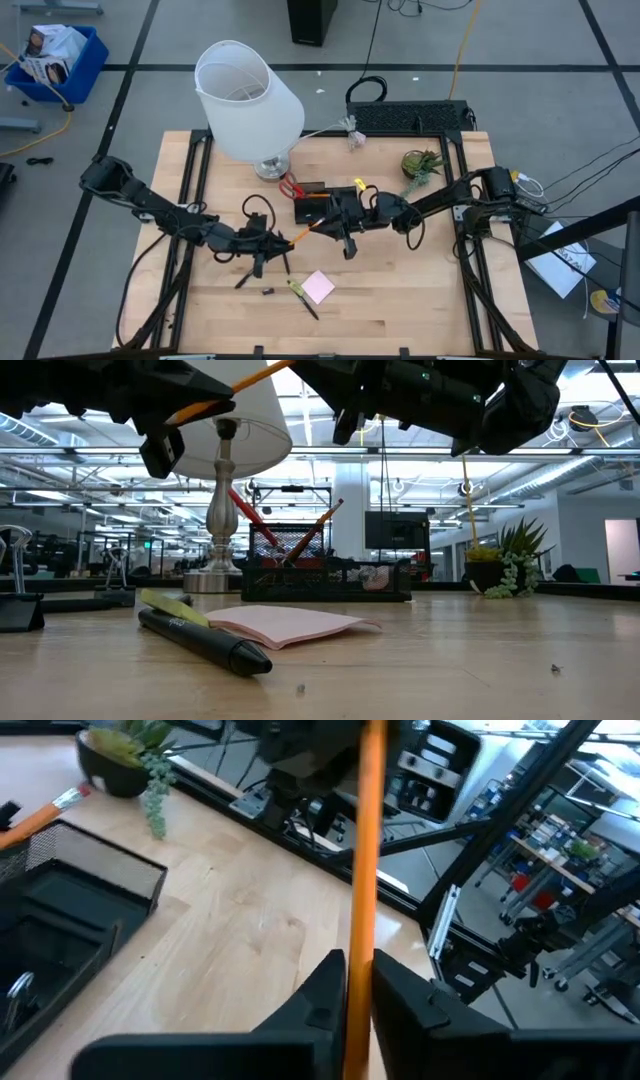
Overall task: Pick and place office supplies into organizer
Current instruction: Put the yellow pencil into the top left compartment of the desk organizer
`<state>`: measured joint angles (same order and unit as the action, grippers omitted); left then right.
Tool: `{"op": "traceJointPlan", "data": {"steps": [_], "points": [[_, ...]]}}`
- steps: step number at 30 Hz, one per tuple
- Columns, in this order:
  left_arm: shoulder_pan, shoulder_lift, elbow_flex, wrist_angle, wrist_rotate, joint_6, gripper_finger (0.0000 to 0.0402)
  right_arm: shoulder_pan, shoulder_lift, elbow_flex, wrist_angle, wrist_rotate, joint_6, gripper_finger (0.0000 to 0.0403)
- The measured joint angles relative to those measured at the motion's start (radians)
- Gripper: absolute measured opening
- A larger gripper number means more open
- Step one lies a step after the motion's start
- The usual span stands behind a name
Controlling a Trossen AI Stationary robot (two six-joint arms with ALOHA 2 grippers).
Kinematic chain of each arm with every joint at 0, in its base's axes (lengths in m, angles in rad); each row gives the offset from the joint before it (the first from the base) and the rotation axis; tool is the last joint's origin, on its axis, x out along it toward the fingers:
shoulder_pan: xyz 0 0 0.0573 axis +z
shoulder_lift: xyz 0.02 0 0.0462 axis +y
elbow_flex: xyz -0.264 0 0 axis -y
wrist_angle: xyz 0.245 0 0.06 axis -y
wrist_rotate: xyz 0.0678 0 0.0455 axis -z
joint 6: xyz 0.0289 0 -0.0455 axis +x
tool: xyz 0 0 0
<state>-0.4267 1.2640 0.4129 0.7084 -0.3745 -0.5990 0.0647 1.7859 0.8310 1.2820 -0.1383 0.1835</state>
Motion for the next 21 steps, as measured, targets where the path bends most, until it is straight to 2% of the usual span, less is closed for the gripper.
{"op": "traceJointPlan", "data": {"steps": [5,9,15,21], "points": [[0.000,0.000,0.000,-0.050,-0.049,-0.085,0.0101,-0.002,0.000,0.000,0.001,0.009,-0.023,0.0016],[0.001,0.000,0.000,-0.144,-0.090,-0.085,0.0158,-0.009,0.000,0.000,-0.007,0.011,-0.038,0.0016],[0.010,-0.001,0.000,-0.245,-0.035,-0.009,0.0229,-0.020,0.000,0.000,-0.081,0.026,-0.072,0.0016],[0.013,-0.039,0.000,-0.289,-0.030,0.049,0.0265,-0.019,-0.044,0.000,-0.204,0.083,-0.124,0.0017]]}}
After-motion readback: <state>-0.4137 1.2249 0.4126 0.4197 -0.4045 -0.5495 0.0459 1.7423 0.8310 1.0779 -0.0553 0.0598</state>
